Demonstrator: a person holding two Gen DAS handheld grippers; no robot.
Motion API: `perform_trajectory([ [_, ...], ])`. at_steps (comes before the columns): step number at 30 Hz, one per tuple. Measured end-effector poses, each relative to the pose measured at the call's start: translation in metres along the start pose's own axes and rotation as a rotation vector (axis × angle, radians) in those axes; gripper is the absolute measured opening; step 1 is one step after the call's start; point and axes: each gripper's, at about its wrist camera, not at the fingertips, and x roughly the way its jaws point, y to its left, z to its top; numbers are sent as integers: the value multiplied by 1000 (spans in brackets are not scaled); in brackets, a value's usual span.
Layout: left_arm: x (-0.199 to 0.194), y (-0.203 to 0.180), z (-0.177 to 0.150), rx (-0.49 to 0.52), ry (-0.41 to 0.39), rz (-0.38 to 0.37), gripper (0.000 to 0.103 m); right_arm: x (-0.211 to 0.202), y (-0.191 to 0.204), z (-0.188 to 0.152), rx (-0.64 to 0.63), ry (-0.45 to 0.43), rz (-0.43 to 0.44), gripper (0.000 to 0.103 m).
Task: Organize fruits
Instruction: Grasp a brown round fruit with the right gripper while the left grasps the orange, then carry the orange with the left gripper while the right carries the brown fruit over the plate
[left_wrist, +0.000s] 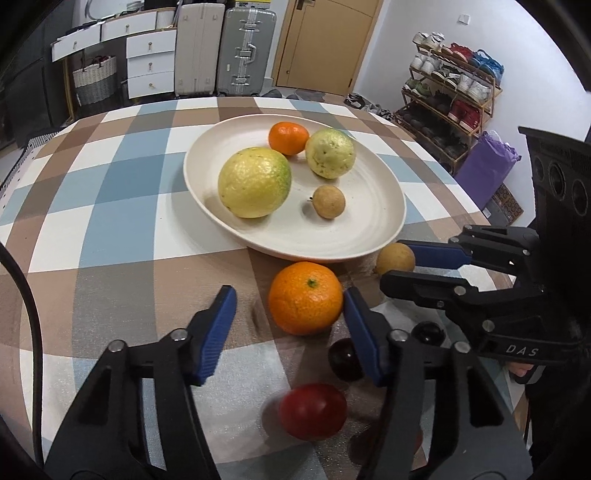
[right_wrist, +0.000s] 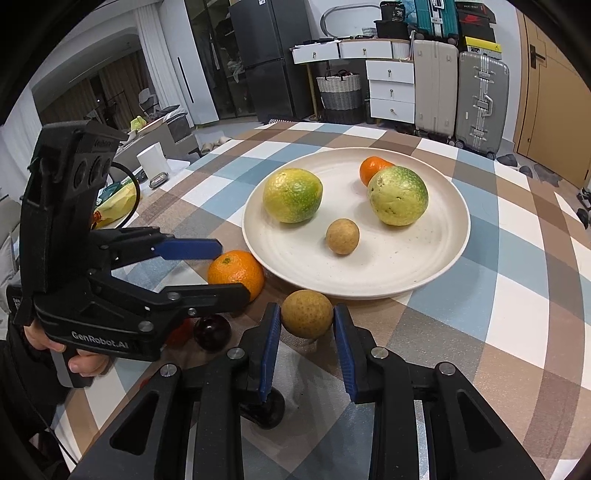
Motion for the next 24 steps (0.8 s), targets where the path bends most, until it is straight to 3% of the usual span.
perform_trajectory([
  [3,0,-7,-1,27,-3,-21,38,0,1,0,-5,0,-3,30],
  [13,-2,-8,-1,34,-7,-20,37,-1,1,0,-8,-4,-3,30],
  [24,-22,-14,-1,59,-62,-73,37,-9,0,2,-9,-48,24,30],
])
